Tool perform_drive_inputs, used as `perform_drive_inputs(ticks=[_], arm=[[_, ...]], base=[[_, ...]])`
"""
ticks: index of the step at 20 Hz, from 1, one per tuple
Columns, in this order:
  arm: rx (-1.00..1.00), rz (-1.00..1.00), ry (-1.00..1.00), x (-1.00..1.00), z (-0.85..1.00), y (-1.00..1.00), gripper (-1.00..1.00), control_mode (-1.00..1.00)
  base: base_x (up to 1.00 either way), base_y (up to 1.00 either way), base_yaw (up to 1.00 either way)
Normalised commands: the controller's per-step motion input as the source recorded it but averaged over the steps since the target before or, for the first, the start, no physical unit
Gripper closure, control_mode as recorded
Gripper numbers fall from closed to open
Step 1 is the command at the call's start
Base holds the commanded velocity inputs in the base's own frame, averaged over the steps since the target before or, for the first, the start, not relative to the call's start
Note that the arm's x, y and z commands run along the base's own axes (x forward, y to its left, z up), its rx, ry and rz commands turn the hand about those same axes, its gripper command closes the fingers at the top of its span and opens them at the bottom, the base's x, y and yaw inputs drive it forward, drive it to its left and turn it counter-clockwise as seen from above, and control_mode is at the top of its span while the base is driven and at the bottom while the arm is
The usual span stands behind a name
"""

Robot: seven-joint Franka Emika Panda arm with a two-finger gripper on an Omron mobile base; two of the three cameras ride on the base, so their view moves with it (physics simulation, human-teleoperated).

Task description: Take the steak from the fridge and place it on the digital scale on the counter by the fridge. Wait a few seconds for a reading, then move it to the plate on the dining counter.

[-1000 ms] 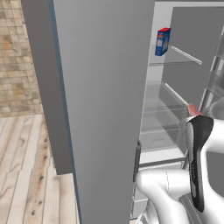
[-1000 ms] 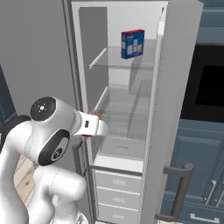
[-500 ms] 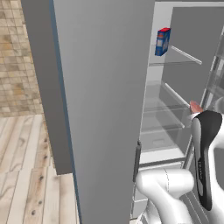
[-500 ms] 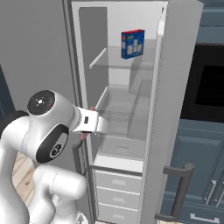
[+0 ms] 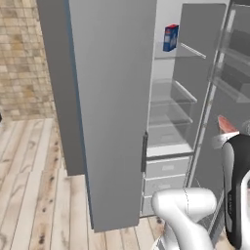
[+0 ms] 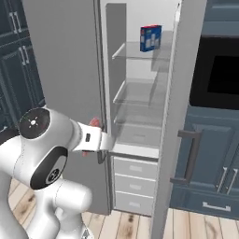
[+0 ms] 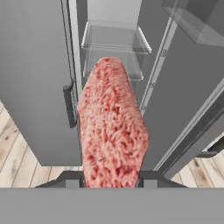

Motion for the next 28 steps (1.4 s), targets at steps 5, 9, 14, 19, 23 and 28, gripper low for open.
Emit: perform_drive_inputs(ticks=[5, 9, 14, 19, 23, 28], arm=[[0.00, 0.00, 0.00, 0.00, 0.00, 0.00, 1.00, 1.00], [0.00, 0.00, 0.00, 0.00, 0.00, 0.00, 1.00, 1.00], [0.00, 0.00, 0.00, 0.00, 0.00, 0.00, 1.00, 1.00], [0.00, 0.00, 0.00, 0.00, 0.00, 0.00, 1.00, 1.00], [0.00, 0.00, 0.00, 0.00, 0.00, 0.00, 1.00, 1.00], [0.00, 0.00, 0.00, 0.00, 0.00, 0.00, 1.00, 1.00]], base=[[-0.47, 0.10, 0.17], [-0.10, 0.12, 0.30], [-0.09, 0.39, 0.41], [0.01, 0.71, 0.50], [0.22, 0.88, 0.56], [0.21, 0.82, 0.56]])
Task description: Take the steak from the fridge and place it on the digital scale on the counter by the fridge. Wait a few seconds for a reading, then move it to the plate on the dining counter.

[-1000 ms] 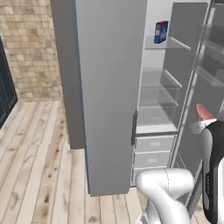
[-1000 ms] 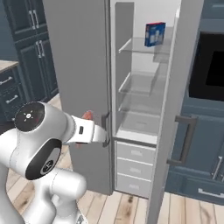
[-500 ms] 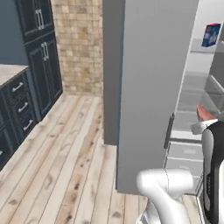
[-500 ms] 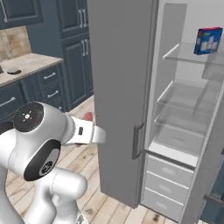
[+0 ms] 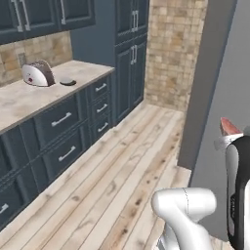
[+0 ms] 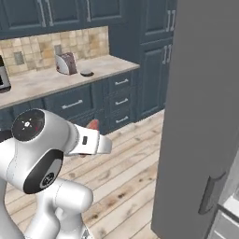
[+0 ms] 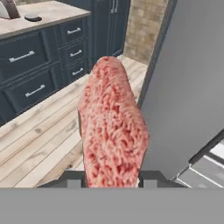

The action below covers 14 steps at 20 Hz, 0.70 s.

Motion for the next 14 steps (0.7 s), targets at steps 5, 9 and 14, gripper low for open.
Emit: perform_drive_inputs(ticks=[5, 9, 14], arm=[[0.00, 0.00, 0.00, 0.00, 0.00, 0.00, 1.00, 1.00], [0.00, 0.00, 0.00, 0.00, 0.00, 0.00, 1.00, 1.00], [0.00, 0.00, 0.00, 0.00, 0.00, 0.00, 1.00, 1.00]], base=[[0.49, 0.68, 0.47], [1.00, 0.47, 0.24], [1.00, 0.21, 0.06]])
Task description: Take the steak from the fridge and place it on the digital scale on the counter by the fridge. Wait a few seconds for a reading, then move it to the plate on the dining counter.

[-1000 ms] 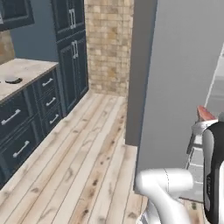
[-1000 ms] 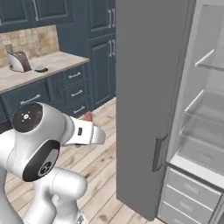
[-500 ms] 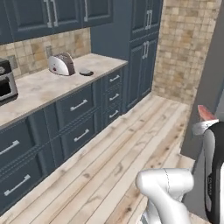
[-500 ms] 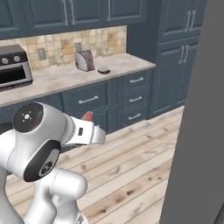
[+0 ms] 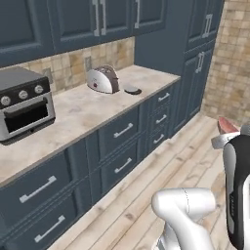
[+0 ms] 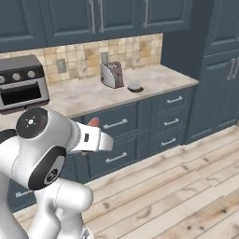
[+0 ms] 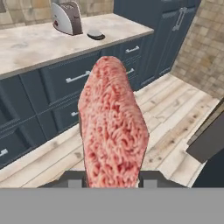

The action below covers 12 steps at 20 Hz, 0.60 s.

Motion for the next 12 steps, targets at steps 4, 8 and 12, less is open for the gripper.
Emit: perform_drive_inputs(ticks=[4, 8, 12], arm=[[0.00, 0.00, 0.00, 0.00, 0.00, 0.00, 1.00, 1.00], [0.00, 0.00, 0.00, 0.00, 0.00, 0.00, 1.00, 1.00], [0.00, 0.00, 0.00, 0.00, 0.00, 0.00, 1.00, 1.00]], base=[[1.00, -0.01, 0.00], [1.00, -0.34, 0.02], [1.00, -0.44, 0.05]])
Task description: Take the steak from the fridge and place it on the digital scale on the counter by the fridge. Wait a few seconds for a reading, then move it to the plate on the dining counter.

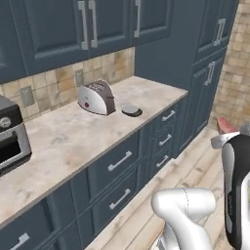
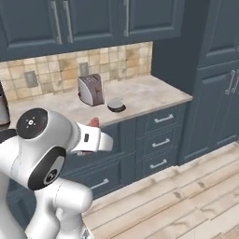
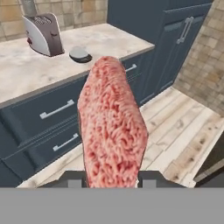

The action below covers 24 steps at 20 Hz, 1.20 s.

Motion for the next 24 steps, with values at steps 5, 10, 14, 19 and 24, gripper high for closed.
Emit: perform_drive_inputs(ticks=[5, 10, 14, 19, 24], arm=[[0.00, 0.00, 0.00, 0.00, 0.00, 0.00, 1.00, 1.00], [0.00, 0.00, 0.00, 0.00, 0.00, 0.00, 1.00, 1.00], [0.00, 0.00, 0.00, 0.00, 0.00, 0.00, 1.00, 1.00], [0.00, 0.00, 0.00, 0.00, 0.00, 0.00, 1.00, 1.00], [0.00, 0.00, 0.00, 0.00, 0.00, 0.00, 1.00, 1.00]], base=[[1.00, -0.43, 0.16], [0.67, -0.19, 0.53], [0.60, -0.19, 0.66], [0.06, -0.03, 0.57], [0.34, -0.37, 0.31]])
